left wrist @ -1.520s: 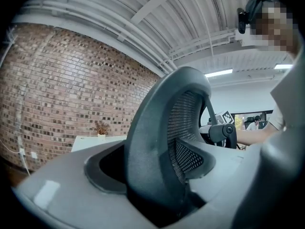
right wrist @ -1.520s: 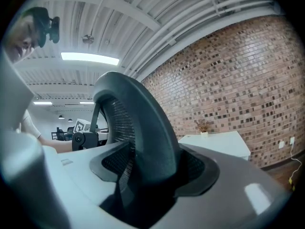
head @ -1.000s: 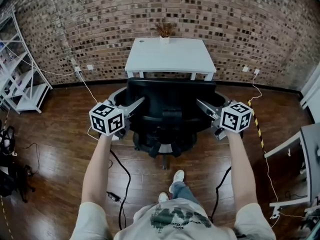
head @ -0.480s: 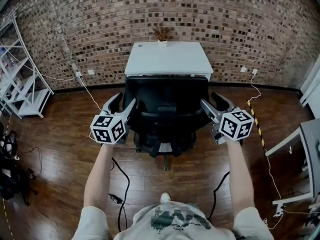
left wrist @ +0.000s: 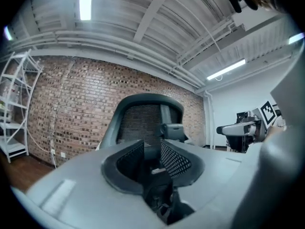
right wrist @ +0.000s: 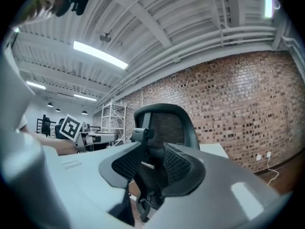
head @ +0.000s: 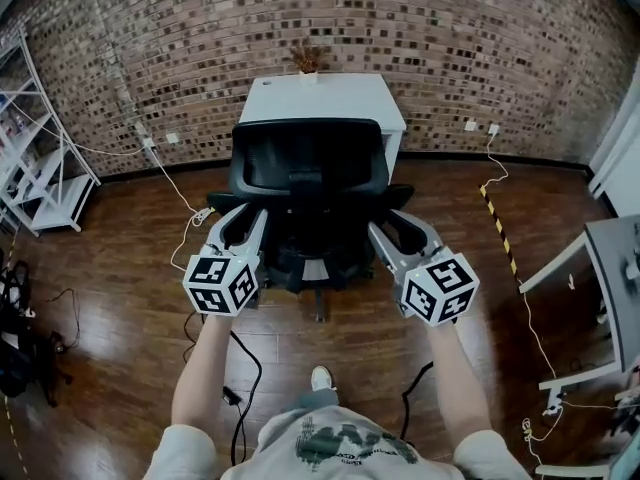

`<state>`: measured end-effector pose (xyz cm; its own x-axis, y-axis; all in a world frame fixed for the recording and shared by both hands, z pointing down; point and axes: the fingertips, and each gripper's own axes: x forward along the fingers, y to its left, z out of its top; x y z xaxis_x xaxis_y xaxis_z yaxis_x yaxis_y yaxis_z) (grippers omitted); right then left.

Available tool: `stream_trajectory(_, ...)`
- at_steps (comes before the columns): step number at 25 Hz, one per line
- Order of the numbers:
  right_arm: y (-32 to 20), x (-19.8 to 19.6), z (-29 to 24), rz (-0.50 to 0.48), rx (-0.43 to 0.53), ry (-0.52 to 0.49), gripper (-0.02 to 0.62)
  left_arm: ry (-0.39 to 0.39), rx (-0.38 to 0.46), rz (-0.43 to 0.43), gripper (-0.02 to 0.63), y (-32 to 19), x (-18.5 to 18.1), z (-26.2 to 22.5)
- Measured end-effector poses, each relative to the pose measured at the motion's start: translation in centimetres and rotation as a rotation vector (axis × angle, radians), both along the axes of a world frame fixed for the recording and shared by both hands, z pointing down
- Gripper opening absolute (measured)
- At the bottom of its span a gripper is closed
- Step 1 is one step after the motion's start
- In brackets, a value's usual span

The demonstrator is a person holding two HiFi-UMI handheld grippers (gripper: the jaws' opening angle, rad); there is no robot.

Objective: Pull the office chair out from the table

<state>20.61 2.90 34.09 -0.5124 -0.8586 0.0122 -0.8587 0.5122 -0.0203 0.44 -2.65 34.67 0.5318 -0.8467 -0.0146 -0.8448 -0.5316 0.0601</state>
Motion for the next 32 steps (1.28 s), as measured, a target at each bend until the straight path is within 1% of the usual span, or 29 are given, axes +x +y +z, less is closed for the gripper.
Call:
stream_trajectory(3,4.4,-0.4,0.1,0.011,0.022,-0.006,0.085,0.021,0.014,0.03,0.081,4.9,2.3,-0.5)
stream_trajectory(6,8.6,-1.1,-0.1,0.01,0.044,-0.032,0.01,0.03,0.034,0.067,0.051,9.8,4.1,-0.9)
stream_trajectory(7,9.9,-1.4,-0.1,0.006,0.047,-0.034,0.002,0.029,0.034,0.077,0.028,11.3,4.7,-0.8)
stream_trajectory(8,11.3,-1.7,0.0,-0.003,0.048,-0.031,0.002,0.025,0.031,0.088,0.014,12.9,5.2,-0.6)
stream_trajectory(10,13.8,-2.7,0.2,-0.021,0.05,-0.018,0.002,0.018,0.02,0.109,0.014,15.7,6.3,-0.1)
stream_trajectory(12,16.0,-3.6,0.2,-0.029,0.058,-0.008,0.002,0.014,0.007,0.109,0.014,18.1,7.0,0.5)
stream_trajectory(16,20.0,-5.6,0.6,-0.042,0.063,0.004,0.002,0.056,-0.028,0.088,0.014,22.7,7.8,0.8)
stream_trajectory(17,20.8,-6.1,0.8,-0.046,0.064,0.007,0.002,0.055,-0.024,0.089,0.014,23.8,8.0,0.7)
stream_trajectory(20,22.7,-7.1,1.1,-0.047,0.068,0.006,0.002,0.019,0.005,0.095,0.014,26.4,8.8,0.6)
stream_trajectory(25,24.6,-7.7,1.1,-0.046,0.073,-0.004,0.002,0.023,0.01,0.085,0.014,28.4,8.8,0.8)
stream_trajectory(32,24.8,-7.9,1.3,-0.031,0.079,-0.005,0.002,0.012,-0.007,0.079,0.014,29.2,8.3,1.8)
